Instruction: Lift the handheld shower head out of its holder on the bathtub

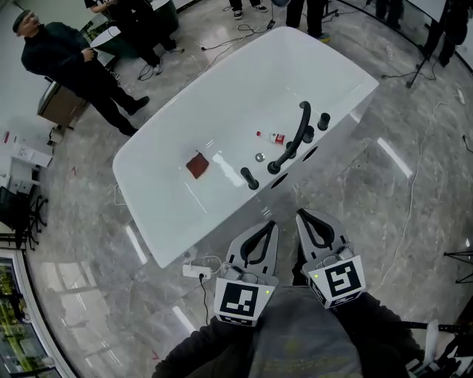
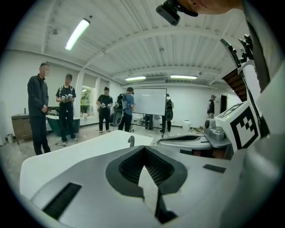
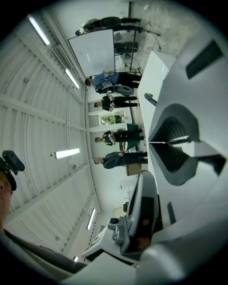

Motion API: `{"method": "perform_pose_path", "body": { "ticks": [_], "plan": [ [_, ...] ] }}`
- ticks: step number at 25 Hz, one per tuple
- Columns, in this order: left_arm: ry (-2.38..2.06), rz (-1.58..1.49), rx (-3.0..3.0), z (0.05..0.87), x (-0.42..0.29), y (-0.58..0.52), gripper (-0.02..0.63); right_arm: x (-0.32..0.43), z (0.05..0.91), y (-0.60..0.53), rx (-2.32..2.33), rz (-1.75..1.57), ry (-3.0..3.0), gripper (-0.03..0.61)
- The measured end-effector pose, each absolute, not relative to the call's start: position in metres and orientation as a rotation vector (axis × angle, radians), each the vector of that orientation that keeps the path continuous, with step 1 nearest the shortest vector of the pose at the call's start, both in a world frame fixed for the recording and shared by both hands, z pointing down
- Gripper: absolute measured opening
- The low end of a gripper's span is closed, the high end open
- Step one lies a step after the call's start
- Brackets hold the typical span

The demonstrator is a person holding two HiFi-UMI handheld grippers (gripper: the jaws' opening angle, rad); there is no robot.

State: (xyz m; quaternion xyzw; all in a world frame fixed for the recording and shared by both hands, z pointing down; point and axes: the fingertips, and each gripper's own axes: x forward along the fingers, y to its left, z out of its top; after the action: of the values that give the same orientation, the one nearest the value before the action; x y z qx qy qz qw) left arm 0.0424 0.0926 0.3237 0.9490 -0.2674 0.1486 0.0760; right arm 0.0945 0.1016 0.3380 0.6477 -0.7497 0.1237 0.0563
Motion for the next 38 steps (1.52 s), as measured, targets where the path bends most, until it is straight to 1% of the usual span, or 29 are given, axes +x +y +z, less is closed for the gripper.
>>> {"method": "perform_pose_path", "body": {
  "ticks": [6,13,19,23,28,38],
  "plan": [
    [-0.917,0.483,2.775,0.329,0.06,0.094,0.003,0.119,0.343,0.089,1.877,0.408,-2.353,0.005],
    [-1.099,0.477,2.65,0.346,0.028,0.071,0.003,0.097,0.36,0.059,1.73,0.427,-2.427,0.005],
    [-1.207,0.415,2.604,0.349,-0.002,0.023,0.003,0.074,0.363,0.017,1.65,0.387,-2.455,0.005],
    [-1.22,0.386,2.58,0.346,-0.012,0.0,0.003,0.067,0.356,-0.011,1.625,0.357,-2.449,0.005],
    [-1.231,0.395,2.536,0.362,-0.029,-0.027,0.003,0.055,0.362,-0.037,1.641,0.353,-2.452,0.005],
    [-1.214,0.367,2.464,0.387,-0.038,-0.074,0.003,0.051,0.371,-0.089,1.643,0.316,-2.439,0.005]
  ]
}}
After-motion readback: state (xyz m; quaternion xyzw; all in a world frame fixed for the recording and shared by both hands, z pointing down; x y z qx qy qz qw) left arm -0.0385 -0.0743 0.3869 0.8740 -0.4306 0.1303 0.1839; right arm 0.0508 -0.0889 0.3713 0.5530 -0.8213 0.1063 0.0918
